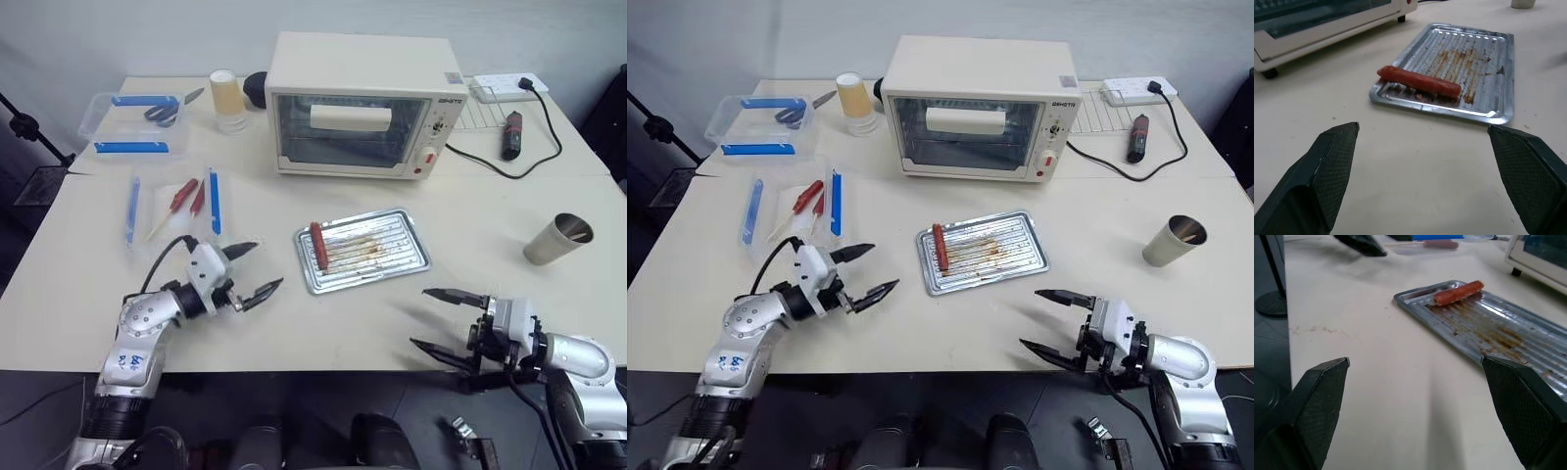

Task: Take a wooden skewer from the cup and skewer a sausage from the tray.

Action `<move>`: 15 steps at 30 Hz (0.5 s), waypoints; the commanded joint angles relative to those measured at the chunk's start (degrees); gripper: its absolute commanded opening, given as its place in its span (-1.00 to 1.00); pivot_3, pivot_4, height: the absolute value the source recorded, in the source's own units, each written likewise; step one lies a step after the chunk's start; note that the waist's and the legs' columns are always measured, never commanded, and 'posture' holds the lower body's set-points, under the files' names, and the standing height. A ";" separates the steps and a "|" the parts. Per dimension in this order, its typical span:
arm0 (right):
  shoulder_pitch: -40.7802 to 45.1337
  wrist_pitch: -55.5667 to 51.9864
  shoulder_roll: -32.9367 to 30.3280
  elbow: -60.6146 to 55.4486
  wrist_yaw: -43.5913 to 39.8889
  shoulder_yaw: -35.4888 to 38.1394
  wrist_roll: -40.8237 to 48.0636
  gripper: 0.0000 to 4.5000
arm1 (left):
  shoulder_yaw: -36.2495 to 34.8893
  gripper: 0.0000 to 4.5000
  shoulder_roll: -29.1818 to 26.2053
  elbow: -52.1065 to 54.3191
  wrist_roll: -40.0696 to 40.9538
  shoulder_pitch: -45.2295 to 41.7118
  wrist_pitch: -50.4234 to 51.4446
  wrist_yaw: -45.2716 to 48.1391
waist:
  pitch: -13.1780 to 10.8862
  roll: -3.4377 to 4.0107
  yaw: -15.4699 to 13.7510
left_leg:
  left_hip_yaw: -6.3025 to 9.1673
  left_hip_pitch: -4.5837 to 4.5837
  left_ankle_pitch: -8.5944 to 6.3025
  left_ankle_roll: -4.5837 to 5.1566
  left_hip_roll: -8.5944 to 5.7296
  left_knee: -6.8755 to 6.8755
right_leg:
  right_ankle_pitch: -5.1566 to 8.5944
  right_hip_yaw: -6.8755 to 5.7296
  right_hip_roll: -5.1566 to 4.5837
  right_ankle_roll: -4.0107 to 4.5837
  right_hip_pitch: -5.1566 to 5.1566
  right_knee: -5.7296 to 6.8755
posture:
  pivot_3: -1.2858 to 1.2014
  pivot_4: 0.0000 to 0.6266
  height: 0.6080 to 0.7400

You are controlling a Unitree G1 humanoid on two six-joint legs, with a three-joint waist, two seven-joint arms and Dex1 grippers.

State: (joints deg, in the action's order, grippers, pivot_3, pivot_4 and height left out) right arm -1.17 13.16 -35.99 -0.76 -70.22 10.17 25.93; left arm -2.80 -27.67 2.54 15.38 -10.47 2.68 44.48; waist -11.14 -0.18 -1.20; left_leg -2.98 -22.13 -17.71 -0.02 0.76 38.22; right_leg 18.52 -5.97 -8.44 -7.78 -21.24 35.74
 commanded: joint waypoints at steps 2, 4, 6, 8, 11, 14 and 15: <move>-0.05 -0.78 -1.33 -2.23 1.24 2.47 1.83 1.00 | -2.76 0.98 0.90 2.34 2.87 0.02 -0.37 -1.40 | 0.00 0.00 -0.19 | 0.00 0.00 0.00 0.00 -0.01 0.02 | 0.00 0.00 0.00 0.00 0.01 -0.01 | 0.03 -0.52 1.00; -0.52 -1.78 -1.84 -3.20 2.36 4.22 2.87 1.00 | -3.64 0.98 1.17 4.06 6.81 -0.31 2.13 0.01 | 0.00 0.00 -0.35 | 0.04 -0.01 0.00 0.01 -0.02 0.04 | 0.00 0.00 -0.05 0.00 0.04 -0.02 | 0.03 -0.52 1.00; -1.54 -2.82 -3.28 -4.07 3.61 7.42 3.66 1.00 | -3.78 0.98 -0.22 6.27 11.14 -0.23 4.72 4.13 | 0.00 0.00 -0.33 | 0.10 -0.03 0.00 0.02 0.01 0.05 | 0.00 -0.01 -0.08 0.00 0.06 -0.02 | 0.03 -0.52 1.00; -2.85 -3.40 -4.82 -4.65 4.67 10.70 4.15 1.00 | -3.45 0.98 -1.89 7.84 13.76 -0.24 6.23 8.01 | 0.00 0.00 -0.37 | 0.11 -0.04 -0.01 0.02 -0.01 0.04 | 0.00 -0.05 -0.08 0.00 0.08 -0.03 | 0.03 -0.52 1.00; -5.97 -4.04 -7.30 -4.27 6.62 18.29 4.86 1.00 | -1.45 0.98 -4.94 10.77 16.37 -0.74 9.81 13.04 | 0.00 0.00 -0.33 | 0.10 -0.01 -0.01 0.02 -0.04 0.02 | 0.00 -0.06 -0.05 0.00 0.13 -0.08 | 0.03 -0.52 1.00; -8.79 -2.67 -8.80 -2.04 7.22 24.42 4.28 1.00 | -0.07 0.98 -3.89 11.95 17.05 -2.31 10.86 12.94 | 0.00 0.00 -0.37 | 0.09 0.05 -0.01 0.02 -0.06 0.01 | 0.00 -0.06 -0.04 0.00 0.21 -0.13 | 0.03 -0.52 1.00; -9.54 -2.37 -9.10 -1.00 7.75 26.67 4.15 1.00 | 0.87 0.98 -3.19 12.18 16.82 -2.95 10.71 13.17 | 0.00 0.00 -0.32 | 0.10 0.06 -0.01 0.03 -0.06 0.01 | 0.00 -0.07 -0.04 0.00 0.27 -0.17 | 0.03 -0.52 1.00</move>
State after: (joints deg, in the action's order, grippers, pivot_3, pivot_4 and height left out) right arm -10.14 9.63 -44.31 -2.20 -63.26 32.82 29.44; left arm -2.88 -31.41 12.23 30.74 -12.58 13.39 57.17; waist -11.14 -0.17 -1.53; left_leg -2.88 -22.06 -17.72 0.02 0.71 38.24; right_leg 18.52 -6.04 -8.48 -7.78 -20.95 35.55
